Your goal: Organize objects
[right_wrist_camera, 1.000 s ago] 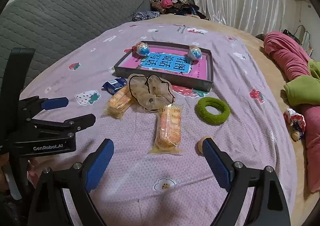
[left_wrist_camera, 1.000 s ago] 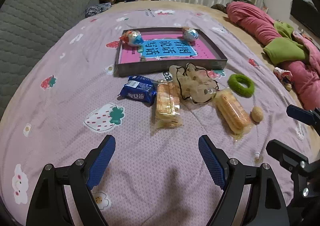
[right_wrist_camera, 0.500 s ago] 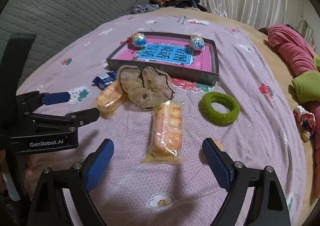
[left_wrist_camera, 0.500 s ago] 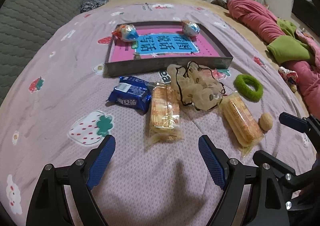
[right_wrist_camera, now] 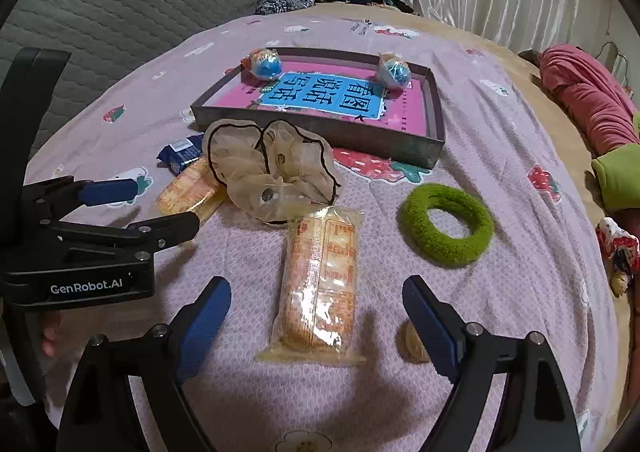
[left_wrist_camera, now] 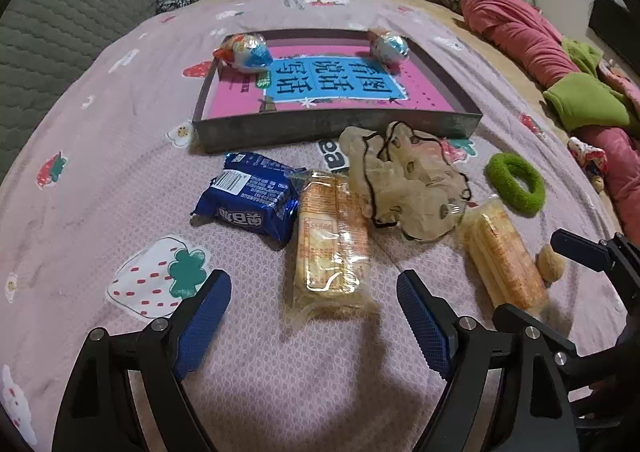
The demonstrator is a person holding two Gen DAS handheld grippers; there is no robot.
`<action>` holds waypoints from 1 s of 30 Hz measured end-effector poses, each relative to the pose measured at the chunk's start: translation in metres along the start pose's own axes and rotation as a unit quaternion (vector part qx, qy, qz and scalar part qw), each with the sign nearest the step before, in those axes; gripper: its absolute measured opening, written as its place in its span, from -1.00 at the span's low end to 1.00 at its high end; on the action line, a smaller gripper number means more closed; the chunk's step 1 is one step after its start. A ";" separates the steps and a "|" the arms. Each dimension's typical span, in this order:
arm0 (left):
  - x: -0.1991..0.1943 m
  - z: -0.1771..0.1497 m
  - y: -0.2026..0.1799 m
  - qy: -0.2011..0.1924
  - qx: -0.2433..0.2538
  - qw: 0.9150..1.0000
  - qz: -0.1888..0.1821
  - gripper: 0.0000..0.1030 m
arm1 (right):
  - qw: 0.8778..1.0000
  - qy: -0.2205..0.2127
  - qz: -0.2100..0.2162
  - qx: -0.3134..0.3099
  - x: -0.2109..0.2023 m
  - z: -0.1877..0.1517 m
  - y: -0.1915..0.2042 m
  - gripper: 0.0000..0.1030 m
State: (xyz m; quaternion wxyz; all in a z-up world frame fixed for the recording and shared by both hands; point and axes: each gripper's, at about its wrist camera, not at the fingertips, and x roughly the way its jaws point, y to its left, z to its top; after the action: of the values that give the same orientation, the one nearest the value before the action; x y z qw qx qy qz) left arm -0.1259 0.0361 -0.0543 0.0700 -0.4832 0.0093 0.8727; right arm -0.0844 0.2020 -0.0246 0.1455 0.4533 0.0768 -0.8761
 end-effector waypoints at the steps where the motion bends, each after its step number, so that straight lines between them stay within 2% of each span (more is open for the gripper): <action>1: 0.002 0.001 0.000 0.001 0.000 1.000 0.000 0.66 | 1.000 0.003 0.000 0.001 0.003 0.001 0.000 0.66; 2: 0.004 0.001 0.000 0.002 0.001 1.000 0.000 0.65 | 1.000 0.005 0.000 0.002 0.004 0.001 0.000 0.62; 5: 0.008 0.002 -0.001 0.006 0.004 1.000 -0.002 0.45 | 1.000 0.009 -0.003 -0.005 0.010 0.002 0.002 0.61; 7: 0.011 0.002 -0.002 0.008 0.008 1.000 0.001 0.06 | 1.000 0.010 -0.007 -0.008 0.012 0.002 0.003 0.60; 12: 0.019 0.002 -0.004 0.021 0.009 1.000 -0.002 -0.11 | 1.000 0.008 0.007 0.004 0.016 0.005 0.002 0.54; 15: 0.020 0.001 -0.006 0.021 0.011 1.000 -0.004 -0.12 | 1.000 0.011 0.009 0.005 0.018 0.006 0.003 0.49; 19: 0.022 0.004 0.000 0.025 -0.001 1.000 -0.019 -0.13 | 0.999 0.023 0.026 0.017 0.024 0.007 0.001 0.16; 21: 0.023 0.005 0.000 0.024 -0.001 0.999 -0.022 -0.13 | 0.999 0.025 0.022 0.016 0.027 0.006 0.001 0.06; 24: 0.023 0.007 0.001 0.022 -0.003 0.999 -0.026 -0.14 | 0.999 0.025 0.017 0.020 0.029 0.005 0.000 -0.23; 30: 0.022 0.004 0.002 0.018 -0.005 0.999 -0.030 -0.18 | 0.998 0.023 0.042 0.036 0.025 0.001 -0.003 -0.25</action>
State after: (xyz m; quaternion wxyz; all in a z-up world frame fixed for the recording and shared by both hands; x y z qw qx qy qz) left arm -0.1412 0.0366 -0.0706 0.0935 -0.4996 -0.0084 0.8611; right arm -0.0999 0.1996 -0.0443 0.1635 0.4810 0.0296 -0.8608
